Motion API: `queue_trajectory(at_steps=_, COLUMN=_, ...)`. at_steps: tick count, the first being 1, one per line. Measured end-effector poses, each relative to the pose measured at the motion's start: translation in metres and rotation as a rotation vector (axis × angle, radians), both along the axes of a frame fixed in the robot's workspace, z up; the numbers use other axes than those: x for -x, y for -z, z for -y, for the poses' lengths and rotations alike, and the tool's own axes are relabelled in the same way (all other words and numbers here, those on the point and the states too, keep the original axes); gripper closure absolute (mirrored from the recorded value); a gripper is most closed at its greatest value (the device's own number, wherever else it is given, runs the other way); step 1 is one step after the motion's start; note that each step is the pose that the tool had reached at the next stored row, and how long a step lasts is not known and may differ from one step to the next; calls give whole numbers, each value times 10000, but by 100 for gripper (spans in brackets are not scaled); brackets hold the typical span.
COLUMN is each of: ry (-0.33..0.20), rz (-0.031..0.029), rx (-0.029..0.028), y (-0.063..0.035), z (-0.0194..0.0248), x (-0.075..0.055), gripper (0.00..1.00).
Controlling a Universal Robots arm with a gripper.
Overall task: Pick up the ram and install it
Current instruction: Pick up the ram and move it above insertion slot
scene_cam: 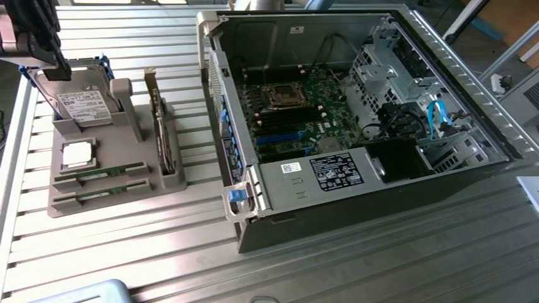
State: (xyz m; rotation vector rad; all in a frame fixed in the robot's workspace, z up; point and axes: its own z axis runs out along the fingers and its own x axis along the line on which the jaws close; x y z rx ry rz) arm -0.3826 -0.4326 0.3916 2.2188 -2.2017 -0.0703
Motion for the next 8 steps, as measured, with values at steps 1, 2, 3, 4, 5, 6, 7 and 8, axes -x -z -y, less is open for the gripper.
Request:
queue_trajectory(at_steps=1, ry=0, rz=0, rx=0, y=0, z=14, x=0, gripper=89)
queue_trajectory(at_steps=2, ry=-1, rz=0, rx=0, y=0, z=32, x=0, gripper=89)
queue_trajectory(at_steps=3, ry=-1, rz=0, rx=1, y=0, z=46, x=0, gripper=89)
queue_trajectory(at_steps=4, ry=-1, rz=-1, rx=3, y=0, z=64, x=0, gripper=89)
queue_trajectory(at_steps=5, ry=-1, rz=-1, rx=9, y=0, z=78, x=0, gripper=89)
queue_trajectory(at_steps=6, ry=-1, rz=0, rx=16, y=0, z=101, x=0, gripper=89)
queue_trajectory(at_steps=7, ry=-2, rz=1, rx=15, y=1, z=104, x=0, gripper=89)
queue_trajectory(at_steps=8, ry=-2, rz=1, rx=16, y=1, z=104, x=0, gripper=89)
